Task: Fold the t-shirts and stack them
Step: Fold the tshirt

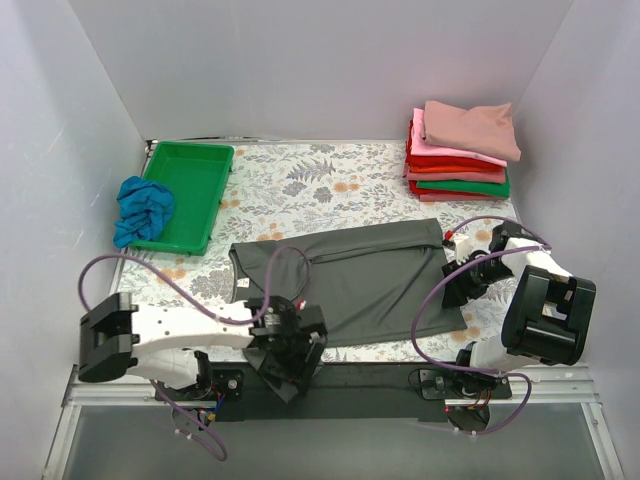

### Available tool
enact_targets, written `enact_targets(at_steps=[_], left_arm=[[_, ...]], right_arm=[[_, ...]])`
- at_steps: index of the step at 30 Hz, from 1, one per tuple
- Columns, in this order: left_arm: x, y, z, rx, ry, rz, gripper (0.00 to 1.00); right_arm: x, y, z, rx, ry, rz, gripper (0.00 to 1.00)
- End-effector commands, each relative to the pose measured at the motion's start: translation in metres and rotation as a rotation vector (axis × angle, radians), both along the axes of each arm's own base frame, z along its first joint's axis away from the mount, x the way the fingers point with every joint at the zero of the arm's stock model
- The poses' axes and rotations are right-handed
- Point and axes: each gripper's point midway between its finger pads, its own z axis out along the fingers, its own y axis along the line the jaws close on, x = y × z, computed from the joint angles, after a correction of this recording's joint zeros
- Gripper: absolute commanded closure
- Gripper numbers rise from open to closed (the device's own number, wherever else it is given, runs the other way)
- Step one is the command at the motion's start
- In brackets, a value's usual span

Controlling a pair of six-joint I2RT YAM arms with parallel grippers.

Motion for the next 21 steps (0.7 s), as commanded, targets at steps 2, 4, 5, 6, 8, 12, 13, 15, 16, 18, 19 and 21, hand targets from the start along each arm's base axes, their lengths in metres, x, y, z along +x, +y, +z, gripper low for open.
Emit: enact_targets(at_steps=[2,4,5,6,8,12,13,15,16,18,19,21], left_arm=[[-0.014,0.032,-0.023,0.294,-0.134,-0.075,0.42],[-0.014,0.029,-0.025,0.328,-0.171,-0.103,0.43],[-0.017,0.031,-0.03,0.371,-0.175,-0.121,0.43],[-0.007,0.038,-0.034,0.425,-0.24,-0.125,0.43],[0.0,0.036,-0.035,0.46,-0.278,-0.134,0.43],[0.004,0.021,-0.043,0.459,-0.304,-0.162,0.46],[0.004,0.018,-0.044,0.455,-0.303,-0.164,0.48],[0.002,0.016,-0.047,0.454,-0.297,-0.185,0.49],[0.002,0.015,-0.048,0.455,-0.294,-0.188,0.53],[0.0,0.016,-0.051,0.458,-0.288,-0.2,0.59],[-0.001,0.016,-0.052,0.457,-0.282,-0.203,0.67],[-0.001,0.017,-0.052,0.461,-0.276,-0.201,0.79]], right_arm=[[0.006,0.003,0.009,0.039,-0.013,-0.009,0.42],[0.007,0.003,0.009,0.038,-0.016,-0.01,0.42],[0.007,0.002,0.009,0.035,-0.015,-0.01,0.42],[0.006,0.002,0.009,0.035,-0.011,-0.01,0.42],[0.006,0.002,0.009,0.032,-0.013,-0.01,0.42],[0.005,0.001,0.009,0.029,-0.013,-0.012,0.42],[0.006,0.001,0.01,0.027,-0.017,-0.012,0.42],[0.005,0.0,0.009,0.026,-0.014,-0.01,0.42],[0.005,0.0,0.009,0.024,-0.015,-0.012,0.42],[0.005,0.0,0.009,0.023,-0.014,-0.011,0.42],[0.004,-0.001,0.008,0.02,-0.01,-0.012,0.42],[0.004,-0.001,0.009,0.017,-0.012,-0.012,0.42]])
